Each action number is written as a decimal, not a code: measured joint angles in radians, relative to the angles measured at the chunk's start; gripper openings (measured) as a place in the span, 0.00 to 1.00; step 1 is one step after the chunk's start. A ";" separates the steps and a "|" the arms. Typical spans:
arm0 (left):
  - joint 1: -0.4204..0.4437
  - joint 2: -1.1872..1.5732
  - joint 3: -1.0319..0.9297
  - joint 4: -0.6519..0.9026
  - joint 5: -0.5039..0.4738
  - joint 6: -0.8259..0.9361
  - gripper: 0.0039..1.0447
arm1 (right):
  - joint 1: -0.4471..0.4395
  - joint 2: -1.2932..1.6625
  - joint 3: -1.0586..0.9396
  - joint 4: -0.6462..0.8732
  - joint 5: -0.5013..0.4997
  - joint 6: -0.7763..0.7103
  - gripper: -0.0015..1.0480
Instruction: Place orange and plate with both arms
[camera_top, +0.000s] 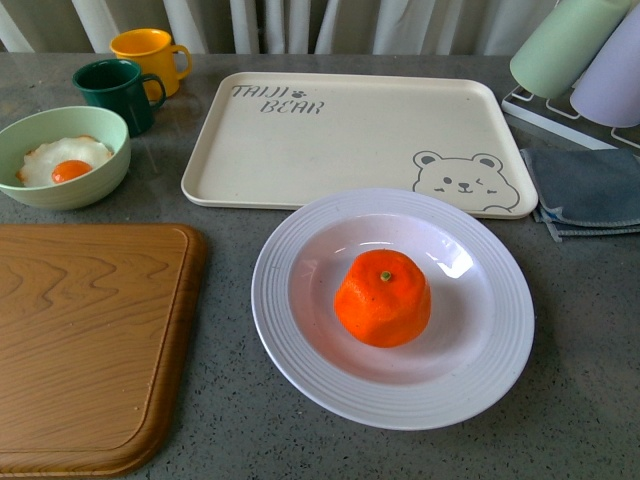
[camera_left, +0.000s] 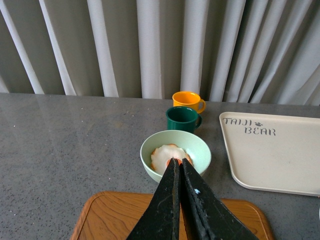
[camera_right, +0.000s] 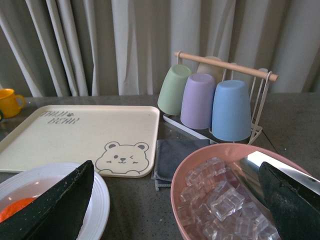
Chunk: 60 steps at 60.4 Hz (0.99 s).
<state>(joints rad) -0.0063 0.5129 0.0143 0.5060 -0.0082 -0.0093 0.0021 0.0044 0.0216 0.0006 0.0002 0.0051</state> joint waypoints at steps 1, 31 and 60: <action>0.000 -0.012 0.000 -0.011 0.004 0.000 0.01 | 0.000 0.000 0.000 0.000 0.000 0.000 0.91; 0.002 -0.240 0.000 -0.233 0.008 0.000 0.01 | 0.000 0.000 0.000 0.000 0.000 0.000 0.91; 0.002 -0.476 0.000 -0.497 0.008 0.001 0.01 | 0.000 0.000 0.000 0.000 0.000 0.000 0.91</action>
<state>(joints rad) -0.0040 0.0364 0.0147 0.0093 0.0002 -0.0082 0.0021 0.0044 0.0216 0.0006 0.0006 0.0051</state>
